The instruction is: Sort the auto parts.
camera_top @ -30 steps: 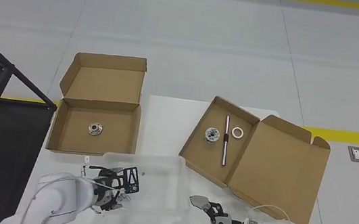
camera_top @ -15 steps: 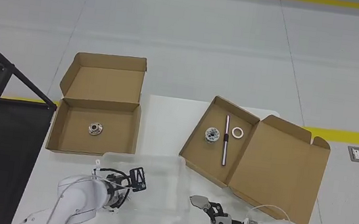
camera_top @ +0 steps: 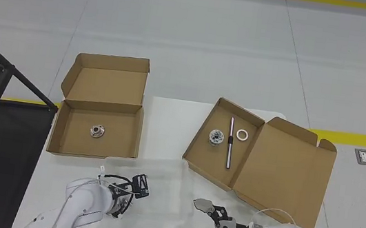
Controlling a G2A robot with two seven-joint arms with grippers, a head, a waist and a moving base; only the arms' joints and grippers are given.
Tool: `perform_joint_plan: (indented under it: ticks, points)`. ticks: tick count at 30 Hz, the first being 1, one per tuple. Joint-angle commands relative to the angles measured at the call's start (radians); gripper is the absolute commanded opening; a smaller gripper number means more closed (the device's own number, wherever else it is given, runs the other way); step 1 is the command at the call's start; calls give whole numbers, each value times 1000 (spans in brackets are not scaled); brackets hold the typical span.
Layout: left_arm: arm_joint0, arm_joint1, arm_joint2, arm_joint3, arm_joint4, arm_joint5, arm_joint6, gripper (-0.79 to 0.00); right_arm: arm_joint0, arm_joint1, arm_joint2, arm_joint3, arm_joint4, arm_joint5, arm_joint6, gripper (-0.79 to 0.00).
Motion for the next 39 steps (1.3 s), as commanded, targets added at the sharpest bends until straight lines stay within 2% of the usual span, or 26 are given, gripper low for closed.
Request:
perform_joint_plan:
  ticks: [1, 9, 10, 15, 16, 17, 18, 19, 23, 28, 34, 37, 39]
  points:
    - [-6, -2, 5, 11, -2, 3, -5, -274, 0, 0, 0, 0, 0, 0, 0, 0]
    - [-56, -17, 48, 87, -16, 2, -9, -345, 0, 0, 0, 0, 0, 0, 0, 0]
    - [-62, -19, 53, 96, -18, 4, -8, -391, 0, 0, 0, 0, 0, 0, 0, 0]
    - [-91, -28, 68, 133, -36, 9, -5, -468, 0, 0, 0, 0, 0, 0, 0, 0]
    - [-94, -29, 69, 135, -38, 9, -5, -502, 0, 0, 0, 0, 0, 0, 0, 0]
    - [-96, -29, 69, 135, -39, 10, -5, -591, 0, 0, 0, 0, 0, 0, 0, 0]
    - [-97, -30, 68, 134, -40, 12, -6, -643, 0, 0, 0, 0, 0, 0, 0, 0]
    - [-97, -29, 66, 131, -39, 13, -6, -770, 0, 0, 0, 0, 0, 0, 0, 0]
    - [-86, -24, 44, 93, -45, 10, 3, -785, 0, 0, 0, 0, 0, 0, 0, 0]
    - [-29, -3, -51, -36, -82, -4, 37, -785, 0, 0, 0, 0, 0, 0, 0, 0]
    - [76, 27, -244, -223, -124, 37, 125, -785, 0, 0, 0, 0, 0, 0, 0, 0]
    - [113, 36, -349, -258, -171, 58, 193, -785, 0, 0, 0, 0, 0, 0, 0, 0]
    - [124, 41, -417, -250, -226, 55, 231, -785, 0, 0, 0, 0, 0, 0, 0, 0]
